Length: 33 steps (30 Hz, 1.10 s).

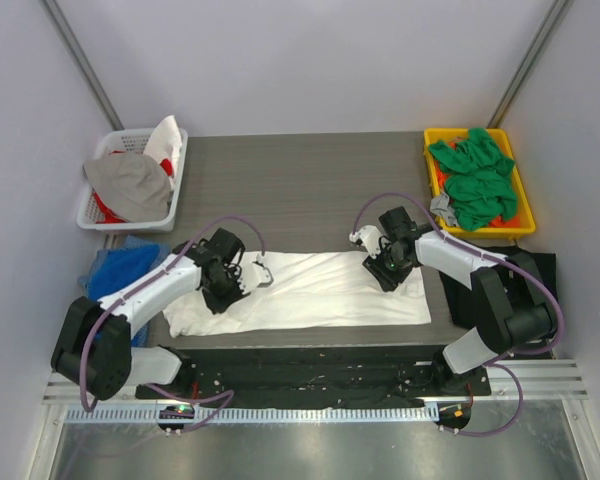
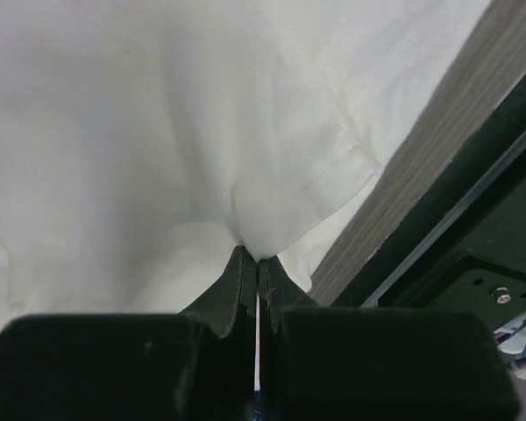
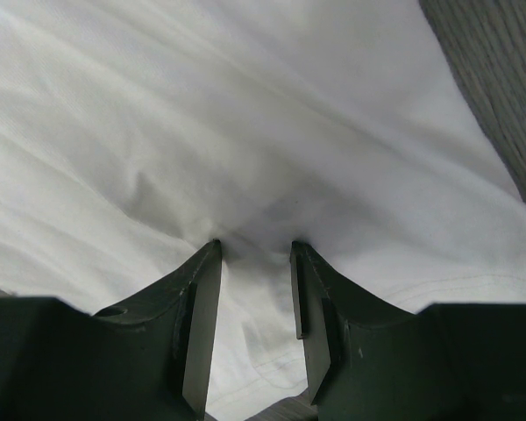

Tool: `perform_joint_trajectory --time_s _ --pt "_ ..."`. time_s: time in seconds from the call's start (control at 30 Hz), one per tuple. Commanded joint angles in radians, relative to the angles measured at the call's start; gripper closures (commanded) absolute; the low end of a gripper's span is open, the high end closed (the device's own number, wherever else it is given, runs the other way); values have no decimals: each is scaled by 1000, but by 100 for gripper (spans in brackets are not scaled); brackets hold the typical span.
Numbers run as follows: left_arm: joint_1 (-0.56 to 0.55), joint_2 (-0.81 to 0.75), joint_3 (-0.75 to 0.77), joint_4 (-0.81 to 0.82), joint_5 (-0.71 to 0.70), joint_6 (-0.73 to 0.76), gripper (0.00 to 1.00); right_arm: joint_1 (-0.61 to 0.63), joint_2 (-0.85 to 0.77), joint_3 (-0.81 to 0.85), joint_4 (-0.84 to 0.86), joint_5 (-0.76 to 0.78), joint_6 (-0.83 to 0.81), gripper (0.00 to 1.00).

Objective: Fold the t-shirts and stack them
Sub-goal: Fold the other side of the tshirt into a rectangle

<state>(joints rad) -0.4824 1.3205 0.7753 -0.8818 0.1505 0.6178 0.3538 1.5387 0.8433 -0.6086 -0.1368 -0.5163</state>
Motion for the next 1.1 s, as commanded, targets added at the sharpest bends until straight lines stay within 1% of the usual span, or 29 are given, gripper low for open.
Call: perform_joint_trajectory --time_s 0.0,0.2,0.4,0.5,0.57,0.63,0.7,0.77,0.8,0.97,1.07 --pt "-28 -78 21 -138 1 25 100 5 66 -30 20 -3 2 56" --pt "-84 -109 22 -178 -18 3 100 4 60 -29 18 -4 4 56" --pt "-134 -106 16 -198 4 -26 100 5 54 -30 13 -3 6 56" --pt "-156 -90 13 -197 4 -39 98 5 55 -29 13 -4 6 56" --pt "-160 -78 12 -187 -8 -43 87 4 57 -27 13 -4 6 56" --pt "-160 -81 7 -168 -26 -47 80 5 57 -29 13 -3 6 56" --pt "-160 -101 -2 -111 -81 -56 73 5 57 -30 13 -4 4 56" --pt "-160 -142 -8 -74 -127 -72 60 5 57 -30 13 -4 4 56" --pt "-160 -155 -7 -42 -141 -82 50 5 57 -30 12 -4 4 56" --pt "-160 -230 5 13 -209 -87 48 5 49 -30 10 -3 4 56" --pt "-160 -268 1 67 -278 -84 41 4 37 -32 18 6 9 56"
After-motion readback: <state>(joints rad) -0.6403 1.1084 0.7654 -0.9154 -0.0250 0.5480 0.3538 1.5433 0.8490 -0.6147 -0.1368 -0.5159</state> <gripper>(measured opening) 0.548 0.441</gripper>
